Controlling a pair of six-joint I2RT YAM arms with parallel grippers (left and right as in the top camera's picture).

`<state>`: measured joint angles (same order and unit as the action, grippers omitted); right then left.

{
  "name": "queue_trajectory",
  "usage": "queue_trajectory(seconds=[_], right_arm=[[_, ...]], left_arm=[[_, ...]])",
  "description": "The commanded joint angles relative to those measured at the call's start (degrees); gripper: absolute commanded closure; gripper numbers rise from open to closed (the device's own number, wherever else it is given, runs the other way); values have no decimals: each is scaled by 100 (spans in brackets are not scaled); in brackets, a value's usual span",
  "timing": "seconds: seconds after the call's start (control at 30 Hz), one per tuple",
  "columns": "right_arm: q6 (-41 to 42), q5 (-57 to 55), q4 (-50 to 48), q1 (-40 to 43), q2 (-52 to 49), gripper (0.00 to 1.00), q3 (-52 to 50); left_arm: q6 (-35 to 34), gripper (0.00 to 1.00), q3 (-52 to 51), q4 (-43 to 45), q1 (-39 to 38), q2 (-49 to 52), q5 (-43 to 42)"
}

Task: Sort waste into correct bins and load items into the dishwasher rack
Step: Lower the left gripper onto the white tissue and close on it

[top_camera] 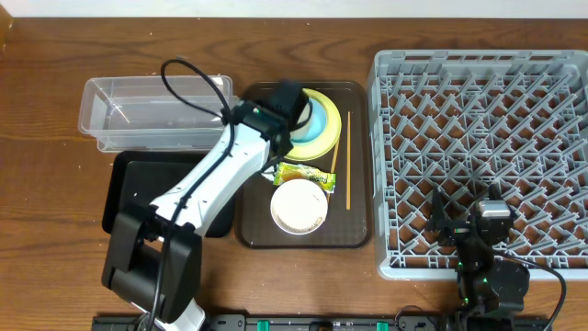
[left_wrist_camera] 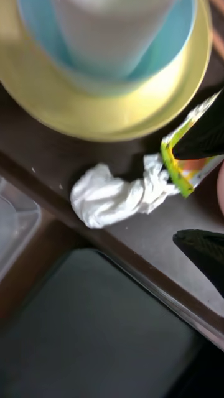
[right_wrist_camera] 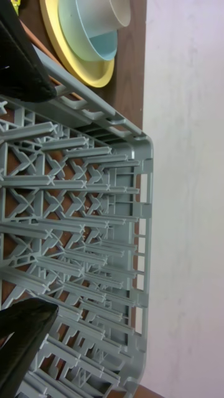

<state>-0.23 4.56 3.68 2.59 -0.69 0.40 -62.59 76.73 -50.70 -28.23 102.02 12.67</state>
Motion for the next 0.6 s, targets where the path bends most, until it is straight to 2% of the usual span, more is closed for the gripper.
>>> queue_trajectory(seconds=[0.0, 0.17, 0.3, 0.43, 0.57], right_arm=[[59, 39, 17, 55, 37, 1, -9], [59, 39, 17, 55, 37, 1, -9], [59, 39, 17, 55, 37, 1, -9], [59, 39, 17, 55, 37, 1, -9], [59, 39, 17, 55, 37, 1, -9]], left_arm=[[-275, 61, -339, 280, 28, 66, 343], [-269, 61, -780, 918, 28, 70, 345], [-269, 69, -999, 1080, 28, 70, 330], [-271, 70, -1228, 1246, 26, 70, 326], [-271, 68, -1593, 1781, 26, 70, 323]])
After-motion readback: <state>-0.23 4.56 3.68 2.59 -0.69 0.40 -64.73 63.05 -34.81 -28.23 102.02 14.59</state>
